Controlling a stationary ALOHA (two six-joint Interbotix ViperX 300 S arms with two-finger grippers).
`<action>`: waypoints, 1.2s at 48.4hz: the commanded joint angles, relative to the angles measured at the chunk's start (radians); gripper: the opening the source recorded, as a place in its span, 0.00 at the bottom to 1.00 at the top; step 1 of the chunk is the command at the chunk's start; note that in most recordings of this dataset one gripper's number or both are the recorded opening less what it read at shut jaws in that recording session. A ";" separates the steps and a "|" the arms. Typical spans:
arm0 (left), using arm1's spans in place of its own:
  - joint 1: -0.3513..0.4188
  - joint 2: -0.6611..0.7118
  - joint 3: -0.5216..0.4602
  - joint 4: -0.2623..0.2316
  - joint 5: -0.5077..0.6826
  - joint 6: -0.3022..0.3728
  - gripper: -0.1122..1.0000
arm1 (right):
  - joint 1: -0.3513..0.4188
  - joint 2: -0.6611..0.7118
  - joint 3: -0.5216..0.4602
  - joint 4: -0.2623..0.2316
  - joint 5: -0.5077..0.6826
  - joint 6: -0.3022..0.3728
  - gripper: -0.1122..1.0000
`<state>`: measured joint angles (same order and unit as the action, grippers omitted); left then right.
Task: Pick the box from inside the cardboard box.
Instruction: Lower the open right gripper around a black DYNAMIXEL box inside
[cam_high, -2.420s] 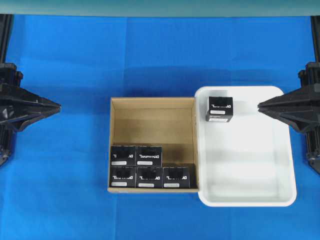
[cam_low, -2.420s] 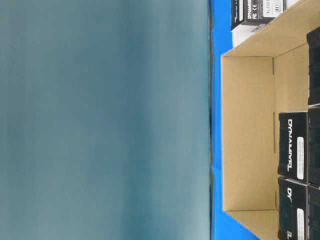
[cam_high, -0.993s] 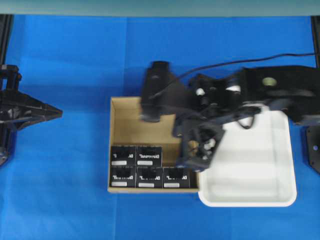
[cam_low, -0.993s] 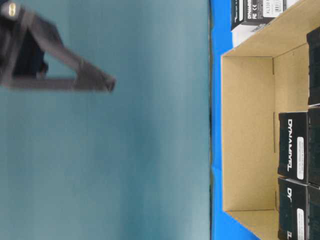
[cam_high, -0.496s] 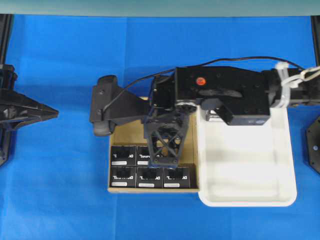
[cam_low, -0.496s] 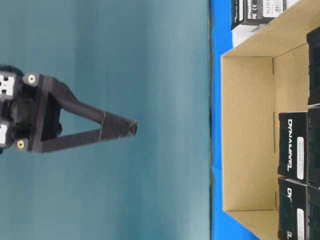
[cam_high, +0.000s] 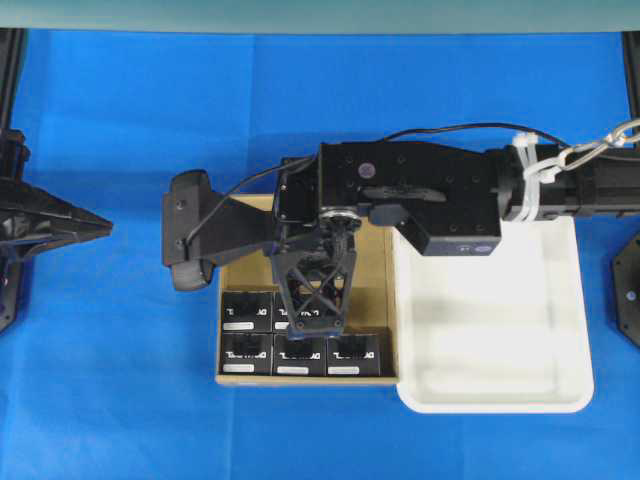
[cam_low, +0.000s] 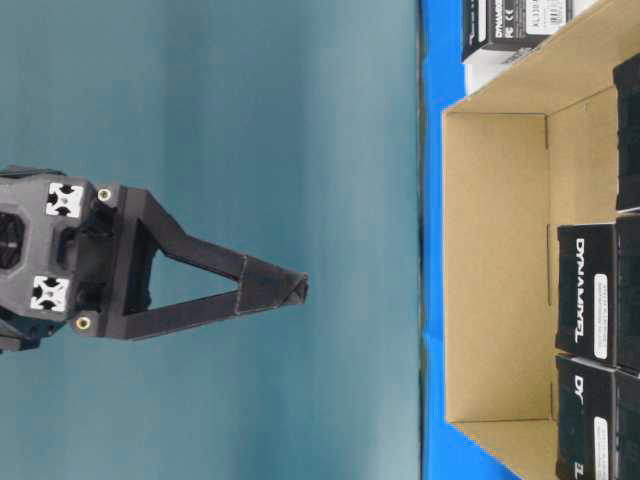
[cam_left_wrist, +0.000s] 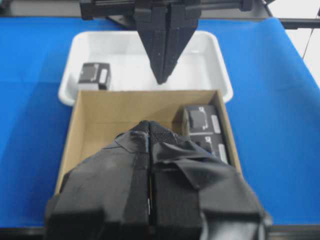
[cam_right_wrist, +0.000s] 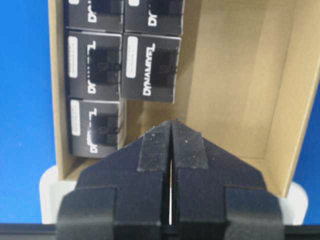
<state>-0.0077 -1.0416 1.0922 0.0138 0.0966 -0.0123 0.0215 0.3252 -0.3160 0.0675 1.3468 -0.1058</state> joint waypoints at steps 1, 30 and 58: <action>0.002 0.003 -0.029 0.003 0.003 0.000 0.04 | 0.000 0.009 0.000 0.003 -0.005 -0.009 0.13; 0.002 -0.044 -0.031 0.003 0.074 -0.002 0.04 | -0.026 0.055 0.023 0.040 -0.075 0.035 0.98; 0.002 -0.044 -0.028 0.003 0.074 -0.002 0.04 | -0.028 0.063 0.290 0.130 -0.376 0.057 0.98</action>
<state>-0.0077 -1.0937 1.0891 0.0153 0.1749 -0.0123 -0.0092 0.3866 -0.0399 0.1917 0.9971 -0.0476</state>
